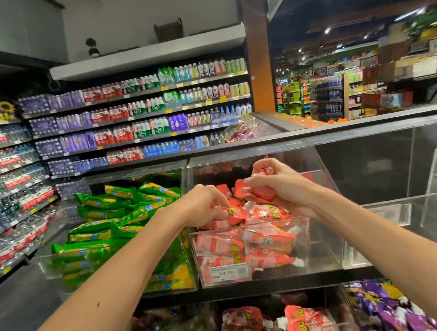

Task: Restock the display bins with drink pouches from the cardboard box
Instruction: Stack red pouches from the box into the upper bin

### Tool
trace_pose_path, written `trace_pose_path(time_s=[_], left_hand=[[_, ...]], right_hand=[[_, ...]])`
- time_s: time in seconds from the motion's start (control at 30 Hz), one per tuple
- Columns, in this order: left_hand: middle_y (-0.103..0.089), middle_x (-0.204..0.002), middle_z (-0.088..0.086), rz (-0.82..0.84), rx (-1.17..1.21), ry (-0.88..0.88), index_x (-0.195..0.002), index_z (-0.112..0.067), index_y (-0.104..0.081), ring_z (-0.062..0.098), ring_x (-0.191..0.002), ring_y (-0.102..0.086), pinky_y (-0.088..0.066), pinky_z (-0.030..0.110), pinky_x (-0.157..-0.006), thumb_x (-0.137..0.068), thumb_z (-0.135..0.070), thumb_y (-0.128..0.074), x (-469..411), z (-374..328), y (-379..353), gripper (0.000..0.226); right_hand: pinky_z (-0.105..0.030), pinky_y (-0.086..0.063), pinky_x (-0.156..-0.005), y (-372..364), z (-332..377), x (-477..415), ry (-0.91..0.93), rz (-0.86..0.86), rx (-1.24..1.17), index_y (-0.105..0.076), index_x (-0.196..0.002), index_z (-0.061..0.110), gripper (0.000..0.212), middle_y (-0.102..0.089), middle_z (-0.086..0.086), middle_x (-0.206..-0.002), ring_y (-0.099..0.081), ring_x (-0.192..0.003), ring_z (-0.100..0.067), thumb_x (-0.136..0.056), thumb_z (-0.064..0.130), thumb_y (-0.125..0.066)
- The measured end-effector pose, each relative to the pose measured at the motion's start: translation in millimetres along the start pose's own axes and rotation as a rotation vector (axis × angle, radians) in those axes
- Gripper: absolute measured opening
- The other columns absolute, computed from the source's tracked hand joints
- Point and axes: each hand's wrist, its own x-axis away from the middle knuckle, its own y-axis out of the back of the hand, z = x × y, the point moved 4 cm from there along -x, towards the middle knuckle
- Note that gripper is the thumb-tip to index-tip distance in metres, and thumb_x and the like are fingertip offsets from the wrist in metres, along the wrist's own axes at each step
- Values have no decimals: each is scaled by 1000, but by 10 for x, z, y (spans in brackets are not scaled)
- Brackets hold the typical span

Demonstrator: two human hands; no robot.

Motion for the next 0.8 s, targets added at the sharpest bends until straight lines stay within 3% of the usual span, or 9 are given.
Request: trace_pose_path(time_s=[0.07,0.13,0.2,0.33,0.4,0.47,0.6,0.8], left_hand=[[-66,-120,-6,-67,73,-45,-126,-33,-65,12,-113,-58,-48,34,-98,-88,-44,-71,61,-16,90,40],[-66,-115,-12,-191,286,-79,-129,-37,-60,5,-102,-64,-52,29,-91,-80,-53,-76,185,-54,175,54],[-64,-114,-16,-281,431,-95,-127,-39,-59,1,-91,-67,-55,23,-83,-73,-57,-79,293,-138,209,60],[-70,-98,-15,-463,490,-111,-113,-31,-67,-4,-78,-66,-50,11,-70,-75,-41,-83,347,-212,213,43],[-73,-95,-11,-518,468,-87,-115,-26,-69,-2,-79,-67,-52,15,-72,-80,-34,-81,343,-156,260,38],[-73,-95,-7,-545,418,-54,-115,-24,-67,5,-79,-69,-55,23,-74,-83,-27,-80,315,-58,297,35],[-70,-97,3,-572,286,62,-106,-20,-60,20,-84,-67,-58,39,-76,-85,-18,-78,137,122,314,28],[-60,-100,6,-643,55,34,-106,-10,-67,22,-89,-63,-54,37,-82,-89,-10,-71,-161,80,229,18]], right_hand=[[-54,-52,-97,-60,-37,-25,-24,21,-56,-47,-121,6,44,-59,-21,-91,-56,-91,-36,-85,-3,-71],[-47,-54,-82,-137,-46,-36,-43,50,-101,-45,-119,4,33,-55,-18,-86,-57,-82,-31,-91,-2,-62],[-40,-53,-70,-218,-49,-46,-60,63,-75,-44,-122,7,31,-59,-15,-94,-62,-72,-22,-95,7,-60],[-51,-59,-81,-418,-82,-163,-98,159,-67,-39,-133,17,46,-59,-16,-123,-72,-86,-26,-96,30,-62],[-51,-58,-82,-439,-66,-235,-91,220,28,-39,-133,22,60,-63,-14,-122,-73,-90,-29,-87,49,-66],[-44,-59,-79,-398,-39,-285,-39,210,286,-43,-132,28,65,-70,-11,-113,-74,-91,-28,-80,57,-70],[-37,-61,-70,-307,-50,-480,165,4,667,-60,-121,18,44,-75,-3,-97,-74,-77,-19,-86,40,-75],[-28,-54,-76,-279,-217,-784,220,-184,843,-68,-116,10,41,-74,-5,-100,-68,-83,-13,-90,42,-70]])
